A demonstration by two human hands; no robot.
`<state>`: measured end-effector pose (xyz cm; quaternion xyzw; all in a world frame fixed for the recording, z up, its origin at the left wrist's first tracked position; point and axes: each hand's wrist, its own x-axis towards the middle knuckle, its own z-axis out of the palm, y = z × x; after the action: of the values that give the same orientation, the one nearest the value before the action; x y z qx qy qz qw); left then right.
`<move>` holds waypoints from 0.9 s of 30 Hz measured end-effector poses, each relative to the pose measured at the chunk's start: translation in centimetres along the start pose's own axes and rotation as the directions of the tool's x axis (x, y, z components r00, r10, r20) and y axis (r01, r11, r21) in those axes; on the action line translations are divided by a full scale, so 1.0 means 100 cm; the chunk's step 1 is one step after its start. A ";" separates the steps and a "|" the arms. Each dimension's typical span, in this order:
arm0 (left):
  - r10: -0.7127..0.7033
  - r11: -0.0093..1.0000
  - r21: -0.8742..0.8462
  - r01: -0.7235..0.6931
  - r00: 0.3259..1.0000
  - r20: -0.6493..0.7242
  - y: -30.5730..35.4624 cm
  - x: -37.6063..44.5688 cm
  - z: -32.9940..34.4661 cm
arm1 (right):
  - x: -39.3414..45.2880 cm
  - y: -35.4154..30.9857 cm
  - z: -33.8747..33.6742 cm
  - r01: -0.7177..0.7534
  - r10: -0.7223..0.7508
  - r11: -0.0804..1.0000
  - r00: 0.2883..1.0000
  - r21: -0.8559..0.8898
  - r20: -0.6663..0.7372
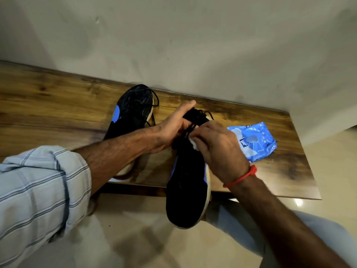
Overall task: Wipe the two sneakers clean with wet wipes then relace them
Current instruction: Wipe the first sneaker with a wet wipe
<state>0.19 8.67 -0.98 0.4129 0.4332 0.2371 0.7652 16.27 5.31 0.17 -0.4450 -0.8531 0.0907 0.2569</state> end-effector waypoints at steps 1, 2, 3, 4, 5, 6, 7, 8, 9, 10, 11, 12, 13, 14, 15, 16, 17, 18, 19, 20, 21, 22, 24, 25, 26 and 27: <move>0.005 1.000 -0.017 -0.005 1.000 -0.010 0.001 -0.001 0.002 | 0.004 0.010 -0.005 -0.029 0.028 0.999 0.998 -0.032 -0.047; 0.005 1.000 -0.027 -0.006 1.000 -0.018 0.002 -0.002 0.003 | 0.004 0.015 -0.008 -0.045 0.042 0.998 0.996 -0.046 -0.073; 0.005 1.000 -0.024 -0.005 1.000 -0.020 0.002 -0.003 0.003 | 0.001 0.012 -0.007 -0.041 0.038 0.998 0.997 -0.042 -0.073; 0.007 1.000 -0.009 -0.007 1.000 -0.018 0.002 -0.002 0.002 | -0.004 0.003 -0.003 -0.021 0.020 0.999 0.999 -0.031 -0.042; 0.010 1.000 0.009 -0.010 1.000 -0.017 0.001 -0.002 0.001 | -0.009 -0.009 0.003 0.004 -0.004 1.000 1.000 -0.015 0.007; 0.012 1.000 0.027 -0.012 1.000 -0.016 0.001 -0.002 0.001 | -0.013 -0.018 0.008 0.028 -0.028 1.000 0.998 0.004 0.051; 0.009 0.999 0.035 -0.008 1.000 -0.018 0.001 -0.001 0.001 | -0.012 -0.019 0.009 0.044 -0.045 0.999 0.997 0.015 0.067; 0.004 0.999 0.034 -0.003 1.000 -0.026 0.000 -0.001 0.001 | -0.007 -0.010 0.007 0.044 -0.044 0.999 0.998 0.005 0.051; 0.001 0.999 0.037 0.000 0.999 -0.043 0.000 -0.001 0.003 | 0.000 0.006 0.002 0.017 -0.017 0.999 1.000 -0.029 0.007; 0.000 0.998 0.058 0.004 0.997 -0.074 -0.001 0.000 0.003 | 0.007 0.024 -0.005 -0.038 0.035 0.997 0.998 -0.072 -0.045; -0.002 0.995 0.095 0.012 0.994 -0.106 -0.001 0.001 0.003 | 0.011 0.043 -0.013 -0.127 0.120 0.987 0.989 -0.093 -0.081; -0.004 0.991 0.129 0.020 0.992 -0.125 -0.001 0.002 0.002 | 0.011 0.059 -0.020 -0.242 0.234 0.968 0.967 -0.071 -0.100; -0.006 0.988 0.151 0.025 0.992 -0.125 -0.001 0.003 0.001 | 0.007 0.069 -0.025 -0.362 0.360 0.932 0.928 -0.005 -0.101; -0.006 0.986 0.164 0.026 0.993 -0.119 0.000 0.003 0.001 | 0.004 0.075 -0.027 -0.455 0.462 0.886 0.883 0.088 -0.084; -0.008 0.985 0.171 0.028 0.993 -0.115 0.000 0.003 0.000 | 0.001 0.076 -0.025 -0.509 0.527 0.840 0.848 0.188 -0.060; -0.010 0.984 0.174 0.030 0.994 -0.113 -0.001 0.003 -0.001 | 0.000 0.073 -0.023 -0.528 0.558 0.802 0.829 0.280 -0.036; -0.009 0.985 0.173 0.028 0.994 -0.112 -0.001 0.003 -0.001 | 0.000 0.069 -0.022 -0.524 0.562 0.779 0.827 0.346 -0.012; -0.003 0.985 0.173 0.023 0.994 -0.112 -0.002 0.003 -0.001 | 0.000 0.064 -0.021 -0.517 0.556 0.762 0.831 0.391 0.016; 0.005 0.984 0.176 0.017 0.993 -0.121 -0.003 0.004 0.000 | 0.001 0.058 -0.022 -0.508 0.545 0.748 0.837 0.427 0.041; 0.013 0.983 0.181 0.011 0.991 -0.134 -0.004 0.005 -0.001 | 0.002 0.052 -0.023 -0.502 0.535 0.724 0.842 0.473 0.074; 0.022 0.983 0.182 0.005 0.989 -0.144 -0.004 0.007 -0.003 | 0.003 0.046 -0.026 -0.491 0.514 0.703 0.851 0.515 0.108; 0.023 0.983 0.184 0.005 0.989 -0.148 -0.005 0.007 -0.005 | 0.002 0.038 -0.028 -0.478 0.491 0.689 0.861 0.545 0.134; -0.001 0.987 0.163 0.016 0.996 -0.089 -0.007 0.008 -0.010 | -0.003 0.024 -0.026 -0.389 0.388 0.785 0.915 0.482 0.107; -0.010 0.990 0.143 0.017 0.999 -0.047 -0.008 0.008 -0.011 | -0.006 0.016 -0.023 -0.282 0.277 0.884 0.958 0.373 0.069; -0.008 0.991 0.130 0.012 0.999 -0.031 -0.009 0.008 -0.011 | -0.010 0.008 -0.019 -0.158 0.151 0.953 0.987 0.260 0.045; 0.000 0.992 0.123 0.003 0.999 -0.032 -0.009 0.007 -0.009 | -0.012 0.004 -0.016 -0.059 0.054 0.983 0.998 0.175 0.030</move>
<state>-0.23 9.10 -2.28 0.4550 0.4594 0.2160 0.7316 17.93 4.47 0.93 -0.4434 -0.8320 0.1785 0.2817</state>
